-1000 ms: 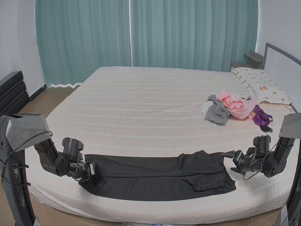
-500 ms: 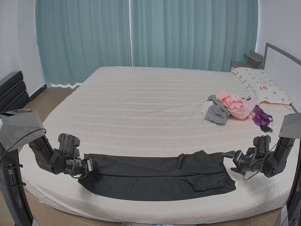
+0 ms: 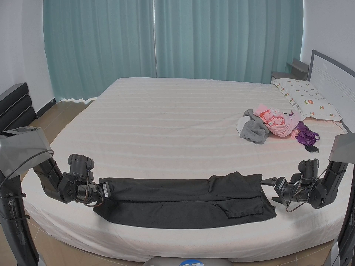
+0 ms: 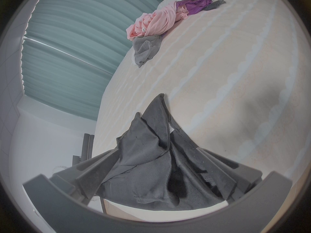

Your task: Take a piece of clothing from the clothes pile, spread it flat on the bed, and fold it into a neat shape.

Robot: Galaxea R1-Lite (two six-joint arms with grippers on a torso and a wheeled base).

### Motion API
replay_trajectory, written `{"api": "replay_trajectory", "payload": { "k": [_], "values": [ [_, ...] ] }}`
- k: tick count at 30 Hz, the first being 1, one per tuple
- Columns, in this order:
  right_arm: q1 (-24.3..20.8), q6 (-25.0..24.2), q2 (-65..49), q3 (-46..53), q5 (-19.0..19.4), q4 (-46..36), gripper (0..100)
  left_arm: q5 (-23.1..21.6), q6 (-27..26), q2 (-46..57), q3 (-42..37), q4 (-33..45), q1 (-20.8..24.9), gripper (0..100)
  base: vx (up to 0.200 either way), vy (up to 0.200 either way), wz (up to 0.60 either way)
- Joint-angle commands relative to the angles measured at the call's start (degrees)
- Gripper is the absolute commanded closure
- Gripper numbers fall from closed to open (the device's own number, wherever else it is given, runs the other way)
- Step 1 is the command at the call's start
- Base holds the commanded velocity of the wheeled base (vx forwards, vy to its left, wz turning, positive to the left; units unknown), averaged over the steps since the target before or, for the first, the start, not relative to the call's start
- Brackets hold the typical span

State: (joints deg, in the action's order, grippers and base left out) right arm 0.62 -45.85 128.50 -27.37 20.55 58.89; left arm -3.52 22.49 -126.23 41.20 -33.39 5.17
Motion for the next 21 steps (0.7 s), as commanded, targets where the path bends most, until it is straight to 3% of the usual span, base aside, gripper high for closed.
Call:
{"api": "replay_trajectory", "payload": {
  "k": [1, 3, 12, 21],
  "values": [
    [-0.01, -0.03, 0.08, 0.03, 0.01, 0.08, 0, 0.27, 1.77, -0.15, 1.69, -0.01, 0.28, 100, 0.000, 0.000, 0.00],
    [-0.09, -0.03, 0.08, 0.03, 0.01, 0.08, 0, 0.89, 3.44, -0.24, 3.09, -0.01, 0.46, 100, 0.000, 0.000, 0.00],
    [-0.09, 0.06, 0.08, 0.03, 0.01, 0.08, 0, 2.64, 4.05, 2.75, 2.57, 0.52, 1.69, 100, 0.000, -0.200, 0.00],
    [-0.09, -0.03, 0.08, 0.03, 0.01, 0.08, 0, 2.73, 6.25, 8.55, 3.71, 4.30, 6.43, 100, 0.000, -0.200, 0.00]
  ]
}}
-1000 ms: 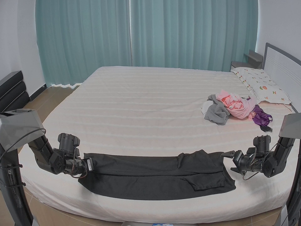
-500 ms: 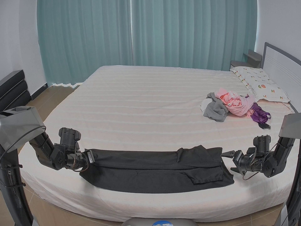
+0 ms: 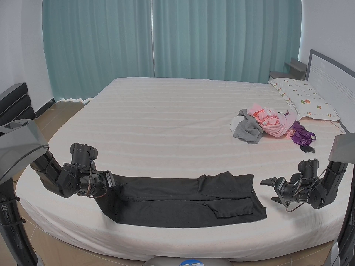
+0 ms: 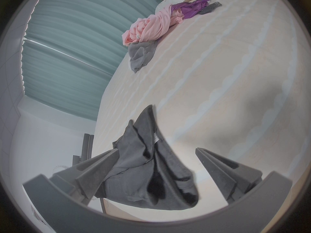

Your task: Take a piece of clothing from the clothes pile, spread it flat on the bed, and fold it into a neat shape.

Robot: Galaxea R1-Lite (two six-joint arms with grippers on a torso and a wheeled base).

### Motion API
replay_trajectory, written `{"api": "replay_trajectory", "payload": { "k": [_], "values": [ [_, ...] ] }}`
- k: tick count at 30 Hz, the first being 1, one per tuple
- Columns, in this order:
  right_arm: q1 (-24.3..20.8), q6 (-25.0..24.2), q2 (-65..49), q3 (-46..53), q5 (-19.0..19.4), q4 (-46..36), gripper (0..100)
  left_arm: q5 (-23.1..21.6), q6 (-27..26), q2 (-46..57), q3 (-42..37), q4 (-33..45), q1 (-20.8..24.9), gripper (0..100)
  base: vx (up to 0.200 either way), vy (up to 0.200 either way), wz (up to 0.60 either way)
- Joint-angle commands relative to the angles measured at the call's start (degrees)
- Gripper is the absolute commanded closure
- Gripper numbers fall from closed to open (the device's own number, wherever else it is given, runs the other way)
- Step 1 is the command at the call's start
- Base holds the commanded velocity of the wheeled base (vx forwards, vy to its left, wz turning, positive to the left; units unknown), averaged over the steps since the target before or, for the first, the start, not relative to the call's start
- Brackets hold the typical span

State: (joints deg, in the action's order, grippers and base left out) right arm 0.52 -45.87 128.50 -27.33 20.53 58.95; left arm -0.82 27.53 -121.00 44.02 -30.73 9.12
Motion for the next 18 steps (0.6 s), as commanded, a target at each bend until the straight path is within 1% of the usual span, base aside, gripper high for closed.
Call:
{"api": "replay_trajectory", "payload": {
  "k": [1, 7, 12, 15, 18],
  "values": [
    [0.00, -0.01, 0.08, 0.00, 0.04, 0.02, 0, 0.03, 1.92, 4.11, 1.24, 2.43, 3.36, 100, 0.000, -0.200, 0.00],
    [-0.08, -0.01, 0.17, 0.00, 0.04, 0.02, 0, 0.03, 2.71, 5.87, 2.74, 5.24, 7.49, 100, 0.000, -0.200, 0.00],
    [-0.08, 0.08, 0.26, 0.00, 0.04, 0.02, 0, 0.47, 2.80, 5.95, 3.70, 5.77, 9.51, 100, 0.000, -0.200, 0.00],
    [-0.17, 0.08, 0.26, 0.00, 0.04, 0.02, 0, 1.52, 4.20, 5.87, 5.55, 7.27, 12.24, 100, 0.000, -0.200, 0.00],
    [-0.17, 0.08, 0.26, 0.00, 0.04, 0.02, 0, 1.52, 4.73, 5.87, 6.69, 8.41, 13.21, 100, 0.000, -0.200, 0.00]
  ]
}}
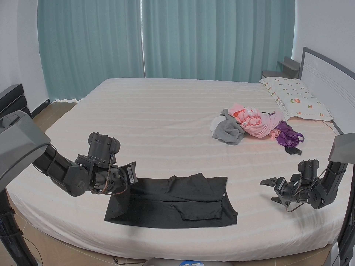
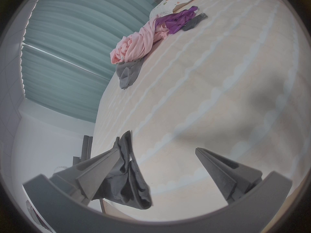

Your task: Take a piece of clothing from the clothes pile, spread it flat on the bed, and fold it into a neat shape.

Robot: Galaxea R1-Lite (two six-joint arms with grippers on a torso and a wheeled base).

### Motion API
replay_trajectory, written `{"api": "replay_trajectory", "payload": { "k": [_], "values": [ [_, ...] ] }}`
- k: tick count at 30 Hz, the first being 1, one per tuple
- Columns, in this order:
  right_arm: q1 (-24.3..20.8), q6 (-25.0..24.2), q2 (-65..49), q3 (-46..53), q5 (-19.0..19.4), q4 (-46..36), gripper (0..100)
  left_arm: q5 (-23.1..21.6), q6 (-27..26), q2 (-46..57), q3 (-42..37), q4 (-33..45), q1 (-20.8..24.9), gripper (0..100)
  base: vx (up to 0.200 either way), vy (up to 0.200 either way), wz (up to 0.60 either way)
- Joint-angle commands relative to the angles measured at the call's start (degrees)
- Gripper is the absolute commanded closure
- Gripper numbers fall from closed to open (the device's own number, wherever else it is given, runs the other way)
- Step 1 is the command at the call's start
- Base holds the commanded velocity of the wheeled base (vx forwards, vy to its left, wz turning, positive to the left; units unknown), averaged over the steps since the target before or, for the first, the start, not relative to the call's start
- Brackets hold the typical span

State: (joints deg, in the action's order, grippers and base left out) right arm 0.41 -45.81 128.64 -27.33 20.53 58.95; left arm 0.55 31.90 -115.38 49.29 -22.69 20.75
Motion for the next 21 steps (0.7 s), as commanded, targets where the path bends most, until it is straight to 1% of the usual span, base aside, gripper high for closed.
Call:
{"api": "replay_trajectory", "payload": {
  "k": [1, 3, 4, 6, 10, 15, 16, 21],
  "values": [
    [-0.06, 0.02, 0.12, 0.00, 0.04, 0.02, 0, 0.15, 0.62, -0.02, 2.92, 1.86, 2.54, 100, 0.000, -0.200, 0.00],
    [-0.15, 0.02, 0.12, 0.00, 0.04, 0.02, 0, 0.15, 0.79, -0.28, 5.47, 4.41, 3.86, 100, 0.000, -0.200, 0.00],
    [-0.15, 0.02, 0.12, 0.00, 0.04, 0.02, 0, 0.15, 0.79, -0.28, 5.56, 4.49, 3.95, 100, 0.000, -0.200, 0.00],
    [-0.15, -0.07, 0.12, 0.00, 0.04, 0.02, 0, 0.15, 0.79, -0.90, 7.84, 6.51, 5.71, 100, 0.000, -0.200, 0.00],
    [-0.15, -0.07, 0.12, 0.00, 0.04, 0.02, 0, 0.24, 0.79, -3.00, 10.30, 7.75, 8.43, 100, 0.000, -0.200, 0.00],
    [-0.15, -0.07, 0.12, 0.00, 0.04, 0.02, 0, 0.33, 0.88, -5.55, 13.29, 8.54, 10.63, 100, 0.000, -0.200, 0.00],
    [-0.15, -0.07, 0.12, 0.00, 0.04, 0.02, 0, 0.33, 0.88, -5.55, 13.29, 8.54, 10.63, 100, 0.000, 0.000, 0.00],
    [-0.15, -0.07, 0.12, 0.00, 0.04, 0.02, 0, 3.76, 1.06, -10.21, 17.16, 8.98, 12.74, 100, 0.000, 0.000, 0.00]
  ]
}}
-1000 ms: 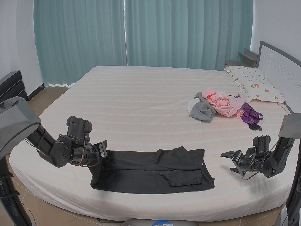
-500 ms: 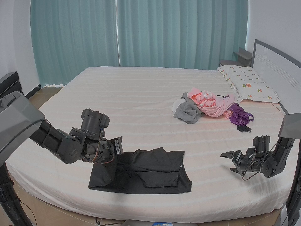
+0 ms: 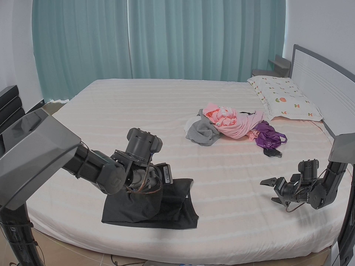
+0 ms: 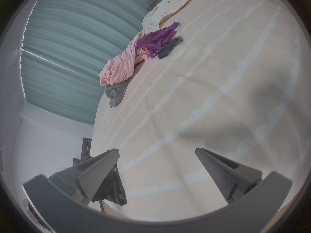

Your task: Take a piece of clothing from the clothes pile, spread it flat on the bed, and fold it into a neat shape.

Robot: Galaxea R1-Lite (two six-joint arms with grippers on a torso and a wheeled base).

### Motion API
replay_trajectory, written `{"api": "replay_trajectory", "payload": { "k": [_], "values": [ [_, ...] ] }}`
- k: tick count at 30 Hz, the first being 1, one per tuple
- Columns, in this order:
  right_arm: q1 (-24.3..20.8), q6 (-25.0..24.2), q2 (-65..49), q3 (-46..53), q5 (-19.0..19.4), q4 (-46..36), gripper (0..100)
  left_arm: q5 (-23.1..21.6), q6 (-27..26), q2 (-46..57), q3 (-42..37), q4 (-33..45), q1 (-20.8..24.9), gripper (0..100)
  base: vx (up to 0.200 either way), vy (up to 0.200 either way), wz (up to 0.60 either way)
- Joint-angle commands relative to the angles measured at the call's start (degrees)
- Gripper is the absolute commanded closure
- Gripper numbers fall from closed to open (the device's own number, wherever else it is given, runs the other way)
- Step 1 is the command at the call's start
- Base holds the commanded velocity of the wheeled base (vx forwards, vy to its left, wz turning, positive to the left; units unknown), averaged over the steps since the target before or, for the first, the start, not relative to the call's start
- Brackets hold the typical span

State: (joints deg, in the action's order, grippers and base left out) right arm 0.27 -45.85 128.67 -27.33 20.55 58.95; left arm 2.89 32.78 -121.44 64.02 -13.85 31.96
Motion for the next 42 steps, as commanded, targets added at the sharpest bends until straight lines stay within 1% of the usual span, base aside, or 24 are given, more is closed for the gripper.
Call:
{"api": "replay_trajectory", "payload": {
  "k": [1, 3, 4, 9, 10, 14, 20, 23, 25, 26, 29, 31, 32, 34, 35, 36, 38, 42],
  "values": [
    [0.00, 0.06, 0.09, 0.00, 0.01, 0.02, 0, 1.68, 0.53, -4.68, 2.77, 0.05, 1.79, 100, 0.000, 0.000, 0.00],
    [0.00, 0.06, 0.09, 0.00, 0.01, 0.02, 0, 2.12, 1.32, -5.38, 3.48, 0.05, 2.14, 100, 0.000, 0.000, 0.00],
    [0.00, 0.06, 0.09, 0.00, 0.01, 0.02, 0, 2.21, 2.55, -6.00, 4.44, 0.23, 2.84, 100, 0.000, 0.000, 0.00],
    [0.00, 0.06, 0.09, 0.00, 0.01, 0.02, 0, 2.21, 2.82, -6.61, 4.71, 0.31, 4.07, 100, 0.000, 0.000, 0.00],
    [0.00, 0.06, 0.09, 0.00, 0.01, 0.02, 0, 2.21, 2.90, -6.79, 4.88, 0.31, 4.07, 0, 0.000, 0.000, 0.00],
    [0.00, 0.15, 0.09, 0.09, 0.01, 0.02, 0, 2.21, 2.99, -6.70, 4.97, 1.72, 4.07, 0, 0.000, 0.000, 0.00],
    [0.00, 0.15, 0.18, 0.09, 0.01, 0.02, 0, 2.21, 5.19, -5.30, 4.35, 2.60, 4.07, 0, 0.000, 0.000, 0.00],
    [0.00, 0.23, 0.18, 0.09, 0.01, 0.02, 0, 1.94, 7.21, -1.16, 2.33, 4.71, 3.02, 0, 0.000, 0.000, 0.00],
    [0.00, 0.15, 0.18, 0.09, 0.01, 0.02, 0, 1.24, 8.26, 1.47, -0.30, 5.15, 1.17, 0, 0.000, 0.000, 0.00],
    [0.00, 0.15, 0.18, 0.09, 0.01, 0.02, 0, 1.24, 8.35, 1.65, -0.48, 5.06, 1.08, 0, 0.000, 0.000, 0.00],
    [0.00, 0.15, 0.18, 0.09, 0.01, 0.02, 0, -0.34, 9.93, 4.81, -5.93, 4.80, -1.91, 0, 0.000, 0.000, 0.00],
    [0.00, 0.06, 0.09, 0.09, 0.01, 0.02, 0, -3.15, 9.85, 5.87, -8.83, 4.44, -4.01, 0, 0.000, 0.000, 0.00],
    [0.00, -0.03, 0.09, 0.09, 0.01, 0.02, 0, -5.44, 9.76, 6.57, -10.41, 4.44, -5.42, 0, 0.000, 0.000, 0.00],
    [0.00, -0.03, 0.09, 0.09, 0.01, 0.02, 0, -7.55, 9.93, 7.80, -12.17, 4.62, -6.83, 0, 0.000, 0.000, 0.00],
    [0.00, -0.03, 0.09, 0.09, 0.01, 0.02, 0, -7.55, 9.93, 7.80, -12.17, 4.62, -6.83, 0, 0.000, 0.000, 0.00],
    [0.00, -0.12, 0.09, 0.09, 0.01, 0.02, 0, -8.25, 10.02, 8.94, -14.02, 4.53, -7.88, 0, 0.000, 0.000, 0.00],
    [0.00, -0.12, 0.09, 0.09, 0.01, 0.02, 0, -8.25, 10.37, 9.47, -14.98, 4.62, -8.94, 0, -0.200, 0.000, 0.00],
    [-0.18, -0.12, 0.00, 0.44, 0.01, 0.02, 0, -8.60, 11.43, 10.61, -16.39, 4.71, -9.38, 0, -0.200, 0.000, 0.00]
  ]
}}
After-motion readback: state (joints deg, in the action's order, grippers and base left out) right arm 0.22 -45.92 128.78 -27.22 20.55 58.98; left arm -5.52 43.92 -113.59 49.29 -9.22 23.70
